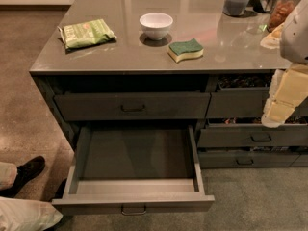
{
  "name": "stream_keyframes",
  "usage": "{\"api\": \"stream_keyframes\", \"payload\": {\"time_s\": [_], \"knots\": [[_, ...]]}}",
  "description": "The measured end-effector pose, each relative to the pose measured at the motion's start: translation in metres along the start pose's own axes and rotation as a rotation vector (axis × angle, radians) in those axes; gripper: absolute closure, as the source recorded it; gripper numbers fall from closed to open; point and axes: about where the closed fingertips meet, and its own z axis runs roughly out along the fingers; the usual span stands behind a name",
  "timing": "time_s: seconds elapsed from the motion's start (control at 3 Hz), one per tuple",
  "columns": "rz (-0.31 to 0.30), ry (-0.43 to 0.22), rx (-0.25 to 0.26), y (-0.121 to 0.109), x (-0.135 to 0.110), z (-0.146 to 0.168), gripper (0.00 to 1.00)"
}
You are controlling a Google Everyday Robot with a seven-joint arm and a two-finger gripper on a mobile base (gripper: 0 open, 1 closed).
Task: Place green jalapeno chip bag into middle drawer
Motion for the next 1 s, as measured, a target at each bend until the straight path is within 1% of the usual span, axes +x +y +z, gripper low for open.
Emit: {"api": "stream_keyframes", "payload": {"time_s": [0.33, 0.67, 1.0], "knots": [[0.0, 0.0, 0.0, 0.0, 0.0, 0.0, 0.0], [-0.038, -0.128, 0.046, -0.017, -0.046, -0.019, 0.0], [-0.07, -0.278, 0.079, -0.034, -0.094, -0.043, 0.0]]}}
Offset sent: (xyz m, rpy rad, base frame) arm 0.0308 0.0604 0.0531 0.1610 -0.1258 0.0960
